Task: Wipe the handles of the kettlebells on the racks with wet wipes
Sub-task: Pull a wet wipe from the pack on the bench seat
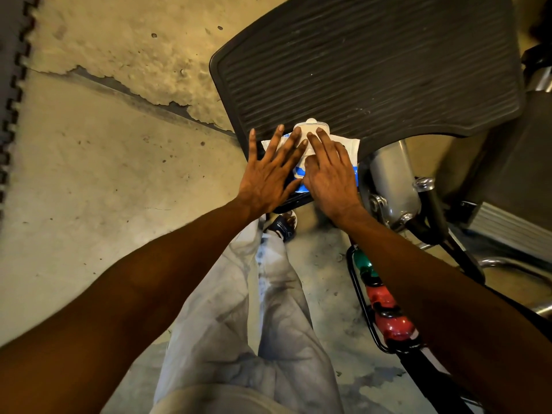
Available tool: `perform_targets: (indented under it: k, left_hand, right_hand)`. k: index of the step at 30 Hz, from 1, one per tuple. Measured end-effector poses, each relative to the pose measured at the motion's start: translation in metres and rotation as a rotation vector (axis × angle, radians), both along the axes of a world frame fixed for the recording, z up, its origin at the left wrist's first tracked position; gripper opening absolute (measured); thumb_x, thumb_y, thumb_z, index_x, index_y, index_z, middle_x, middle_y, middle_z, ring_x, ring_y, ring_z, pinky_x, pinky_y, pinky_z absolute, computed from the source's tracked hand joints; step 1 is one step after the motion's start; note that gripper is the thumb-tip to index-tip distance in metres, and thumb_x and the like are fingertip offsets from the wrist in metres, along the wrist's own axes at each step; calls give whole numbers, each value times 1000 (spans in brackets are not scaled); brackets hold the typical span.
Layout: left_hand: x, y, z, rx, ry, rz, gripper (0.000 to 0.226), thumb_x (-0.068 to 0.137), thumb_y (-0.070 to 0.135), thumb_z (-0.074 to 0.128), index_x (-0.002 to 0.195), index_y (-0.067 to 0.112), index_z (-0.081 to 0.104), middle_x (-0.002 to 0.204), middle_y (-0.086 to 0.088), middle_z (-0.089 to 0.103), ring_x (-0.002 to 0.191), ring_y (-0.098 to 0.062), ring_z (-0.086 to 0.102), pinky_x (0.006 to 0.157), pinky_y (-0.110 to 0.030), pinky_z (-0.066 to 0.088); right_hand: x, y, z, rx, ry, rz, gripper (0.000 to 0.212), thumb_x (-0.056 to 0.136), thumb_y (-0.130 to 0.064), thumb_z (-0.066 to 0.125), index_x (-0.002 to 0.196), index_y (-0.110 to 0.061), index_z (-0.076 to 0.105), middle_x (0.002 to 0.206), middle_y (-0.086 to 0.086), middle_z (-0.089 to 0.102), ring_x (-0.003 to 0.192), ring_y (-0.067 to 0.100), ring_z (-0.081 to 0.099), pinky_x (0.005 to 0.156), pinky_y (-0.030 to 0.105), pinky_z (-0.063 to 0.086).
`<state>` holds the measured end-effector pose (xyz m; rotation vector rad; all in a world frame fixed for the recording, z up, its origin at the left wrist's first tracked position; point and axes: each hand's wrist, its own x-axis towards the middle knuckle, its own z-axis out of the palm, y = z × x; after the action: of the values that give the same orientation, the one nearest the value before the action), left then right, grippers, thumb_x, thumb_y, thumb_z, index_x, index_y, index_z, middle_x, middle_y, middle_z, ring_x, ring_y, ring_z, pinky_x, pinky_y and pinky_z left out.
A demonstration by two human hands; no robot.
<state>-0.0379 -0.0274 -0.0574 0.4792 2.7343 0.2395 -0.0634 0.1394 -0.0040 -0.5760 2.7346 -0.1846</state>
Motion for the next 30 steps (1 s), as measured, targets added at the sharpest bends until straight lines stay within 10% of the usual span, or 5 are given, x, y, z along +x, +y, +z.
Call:
perform_targets:
  k: [16, 23, 27, 30]
  left_hand:
    - [-2, 12, 18, -94, -101, 45, 87, 100, 77, 11, 166, 25, -11, 174, -7, -17, 160, -35, -13, 123, -72, -3]
    - [-7, 15, 27, -117, -170, 50, 87, 103, 72, 26, 166, 25, -11, 174, -9, -17, 160, -36, -12, 124, -69, -2]
    - [-8, 21, 32, -123, -198, 70, 89, 104, 68, 35, 166, 24, -10, 174, -9, -17, 160, -37, -11, 125, -68, 0]
    - [-9, 25, 35, -141, -221, 81, 88, 104, 66, 36, 166, 23, -10, 174, -9, -17, 160, -38, -11, 125, -68, -1]
  right_hand:
    - [45, 10, 42, -200, 69, -341, 28, 95, -24, 66, 113, -3, 66, 148, 22, 55, 144, 37, 47, 116, 51, 44]
    - [55, 9, 70, -430, 133, -514, 29, 100, -26, 50, 116, -5, 61, 147, 14, 53, 135, 25, 52, 108, 13, 36]
    - [61, 7, 81, -577, 109, -595, 26, 100, -24, 50, 115, -5, 59, 145, 12, 48, 130, 22, 55, 101, 30, 55]
    - [62, 5, 94, -673, 105, -669, 24, 101, -17, 53, 116, 2, 59, 143, 17, 47, 126, 8, 49, 94, 8, 47]
